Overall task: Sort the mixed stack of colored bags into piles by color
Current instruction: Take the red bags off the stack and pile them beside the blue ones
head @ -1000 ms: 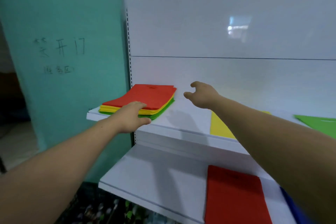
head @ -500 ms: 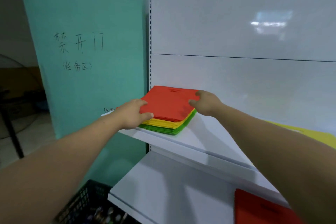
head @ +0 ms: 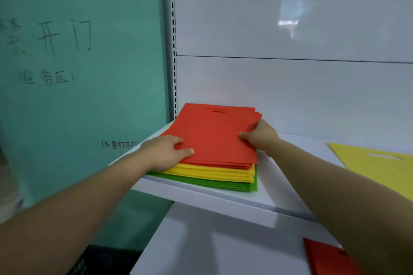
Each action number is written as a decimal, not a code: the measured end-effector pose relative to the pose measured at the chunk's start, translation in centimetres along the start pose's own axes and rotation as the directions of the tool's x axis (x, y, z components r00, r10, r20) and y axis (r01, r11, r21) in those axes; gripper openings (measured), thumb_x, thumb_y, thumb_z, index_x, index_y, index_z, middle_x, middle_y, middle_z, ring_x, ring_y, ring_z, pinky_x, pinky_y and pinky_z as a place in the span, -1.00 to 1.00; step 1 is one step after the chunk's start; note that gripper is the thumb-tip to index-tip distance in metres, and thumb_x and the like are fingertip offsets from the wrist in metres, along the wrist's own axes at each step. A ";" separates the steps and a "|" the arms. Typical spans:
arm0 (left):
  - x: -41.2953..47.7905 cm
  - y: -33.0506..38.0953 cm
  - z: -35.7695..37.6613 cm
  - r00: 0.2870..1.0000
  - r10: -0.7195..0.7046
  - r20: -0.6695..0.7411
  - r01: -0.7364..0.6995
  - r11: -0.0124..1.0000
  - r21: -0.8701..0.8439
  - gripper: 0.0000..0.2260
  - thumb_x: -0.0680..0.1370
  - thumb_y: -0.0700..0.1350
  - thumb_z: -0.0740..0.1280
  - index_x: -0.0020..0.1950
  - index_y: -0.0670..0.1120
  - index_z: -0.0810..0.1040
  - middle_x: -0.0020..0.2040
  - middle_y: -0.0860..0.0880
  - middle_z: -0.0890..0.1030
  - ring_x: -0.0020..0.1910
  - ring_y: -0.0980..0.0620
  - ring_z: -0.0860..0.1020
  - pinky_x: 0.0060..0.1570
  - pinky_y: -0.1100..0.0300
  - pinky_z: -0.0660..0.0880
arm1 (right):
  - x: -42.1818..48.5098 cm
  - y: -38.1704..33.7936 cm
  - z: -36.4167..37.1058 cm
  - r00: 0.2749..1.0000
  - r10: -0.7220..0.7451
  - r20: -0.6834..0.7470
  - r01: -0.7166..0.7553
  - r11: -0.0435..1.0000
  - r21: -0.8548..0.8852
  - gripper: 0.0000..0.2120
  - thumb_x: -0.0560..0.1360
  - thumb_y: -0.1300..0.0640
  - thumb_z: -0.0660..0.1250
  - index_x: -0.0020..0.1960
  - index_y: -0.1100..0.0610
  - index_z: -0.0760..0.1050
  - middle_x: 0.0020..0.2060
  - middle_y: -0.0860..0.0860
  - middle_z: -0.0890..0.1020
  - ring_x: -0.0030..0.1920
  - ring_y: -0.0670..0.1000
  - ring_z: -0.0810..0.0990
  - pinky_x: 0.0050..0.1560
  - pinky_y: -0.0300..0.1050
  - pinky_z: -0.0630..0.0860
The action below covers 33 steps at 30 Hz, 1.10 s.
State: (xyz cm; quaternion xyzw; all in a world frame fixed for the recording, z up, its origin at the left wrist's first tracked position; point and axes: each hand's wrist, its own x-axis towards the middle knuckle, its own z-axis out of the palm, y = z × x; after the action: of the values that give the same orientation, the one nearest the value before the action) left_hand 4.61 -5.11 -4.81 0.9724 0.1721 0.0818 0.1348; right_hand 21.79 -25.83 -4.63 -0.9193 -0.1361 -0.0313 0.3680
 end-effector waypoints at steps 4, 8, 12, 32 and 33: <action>0.4 -0.1 0.2 0.999 0.051 -0.015 -0.049 0.992 0.119 -0.41 0.52 0.34 0.08 0.48 0.10 0.25 0.51 0.06 0.23 0.48 0.01 0.19 0.44 -0.04 0.14 | -0.5 -0.3 0.4 0.993 -0.029 -0.114 0.040 0.995 0.096 -0.41 0.43 0.15 0.43 0.38 0.15 0.27 0.23 0.14 0.52 0.22 0.17 0.49 0.16 -0.07 0.40; 0.2 -0.1 0.6 0.999 0.048 -0.016 -0.045 0.986 0.160 -0.37 0.49 0.38 0.07 0.50 0.13 0.20 0.54 0.01 0.16 0.51 0.00 0.13 0.45 -0.07 0.07 | -1.3 -0.7 0.0 0.979 -0.125 -0.163 0.129 0.992 0.014 -0.41 0.47 0.21 0.29 0.46 0.09 0.17 0.22 0.18 0.51 0.18 0.21 0.50 0.09 -0.06 0.42; -0.1 -0.1 0.2 1.000 -0.003 -0.005 0.004 0.985 0.172 -0.25 0.41 0.47 0.08 0.51 0.14 0.15 0.54 -0.07 0.14 0.51 -0.05 0.12 0.45 -0.10 0.06 | -1.9 -0.3 -0.6 0.978 -0.178 -0.108 0.153 0.966 -0.207 -0.41 0.50 0.19 0.28 0.48 0.07 0.17 0.24 0.20 0.43 0.20 0.23 0.48 0.11 -0.05 0.41; -7.6 12.8 0.7 0.975 0.000 -0.222 -0.189 0.522 -0.832 -0.66 0.49 -0.25 0.39 0.21 0.00 0.43 0.10 -0.04 0.53 -0.06 0.08 0.54 -0.14 0.25 0.48 | -15.2 7.1 -16.7 0.730 -0.311 -0.608 0.621 0.673 0.402 -0.63 0.55 0.34 0.24 0.14 -0.11 0.39 -0.16 -0.12 0.44 -0.42 -0.23 0.47 -0.35 -0.41 0.38; -8.7 14.1 1.1 0.978 0.005 -0.208 -0.188 0.453 -0.872 -0.67 0.50 -0.30 0.36 0.19 -0.02 0.44 0.05 -0.04 0.54 -0.10 0.08 0.55 -0.18 0.25 0.52 | -16.0 8.1 -17.7 0.725 -0.305 -0.618 0.625 0.667 0.405 -0.63 0.54 0.34 0.24 0.13 -0.11 0.39 -0.16 -0.12 0.44 -0.41 -0.24 0.48 -0.34 -0.42 0.38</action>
State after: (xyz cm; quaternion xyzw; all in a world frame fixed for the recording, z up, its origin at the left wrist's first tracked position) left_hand 1.18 -21.20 -2.73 0.7568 0.0600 0.2519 0.6002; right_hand 9.40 -47.16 0.31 -0.6466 -0.2778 -0.3210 0.6338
